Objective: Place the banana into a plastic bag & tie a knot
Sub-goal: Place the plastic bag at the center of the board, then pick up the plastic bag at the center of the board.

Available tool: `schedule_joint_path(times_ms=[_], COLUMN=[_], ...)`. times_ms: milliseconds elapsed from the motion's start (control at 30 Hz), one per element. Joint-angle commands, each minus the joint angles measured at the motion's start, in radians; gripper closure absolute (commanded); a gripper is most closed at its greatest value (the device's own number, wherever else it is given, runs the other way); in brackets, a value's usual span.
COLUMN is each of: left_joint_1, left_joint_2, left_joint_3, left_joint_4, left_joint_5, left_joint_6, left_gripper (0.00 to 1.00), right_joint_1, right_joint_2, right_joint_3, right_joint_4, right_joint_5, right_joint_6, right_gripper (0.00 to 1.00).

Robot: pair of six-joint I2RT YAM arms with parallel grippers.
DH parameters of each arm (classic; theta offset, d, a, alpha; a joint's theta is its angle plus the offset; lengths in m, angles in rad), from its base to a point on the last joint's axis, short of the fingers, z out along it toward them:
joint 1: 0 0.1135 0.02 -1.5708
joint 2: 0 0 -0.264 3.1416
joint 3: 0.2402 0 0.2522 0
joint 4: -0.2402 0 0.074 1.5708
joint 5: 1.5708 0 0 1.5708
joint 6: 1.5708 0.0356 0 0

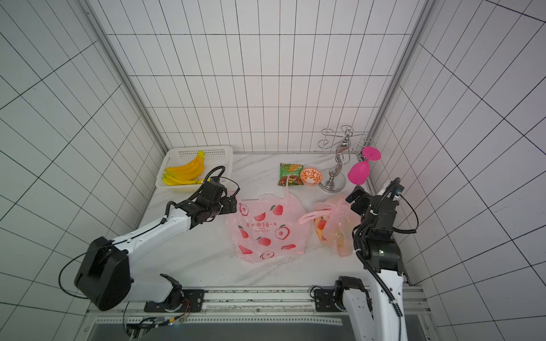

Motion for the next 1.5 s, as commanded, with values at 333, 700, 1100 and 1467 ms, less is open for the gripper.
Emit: schedule_joint_path(times_ms=[333, 700, 1100, 1467], left_joint_1=[-0.052, -0.231, -0.255, -0.307], left_joint_2=[0.082, -0.446, -0.582, -0.606], left_joint_3=[0.094, 0.028, 0.115, 0.094], left_joint_4=[0.081, 0.229, 0.009, -0.019], left_joint_5=[0.15, 0.107, 0.282, 0.369], left_joint_6=[0.085, 0.409, 0.646, 0.771], left_gripper=[0.83, 1.0, 1.0, 1.0], right_joint_1=[0.372, 0.53, 0.605, 0.607], right_joint_2=[0.138, 0.285, 0.204, 0.195], right_joint_3=[0.055, 0.142, 0.155, 0.156], right_joint_4=[0.054, 0.147, 0.21, 0.164], right_joint_5=[-0.084, -0.348, -0.463, -0.546], right_joint_6=[-0.117, -0.273, -0.408, -0.475], right_gripper=[0.01, 0.05, 0.05, 0.07])
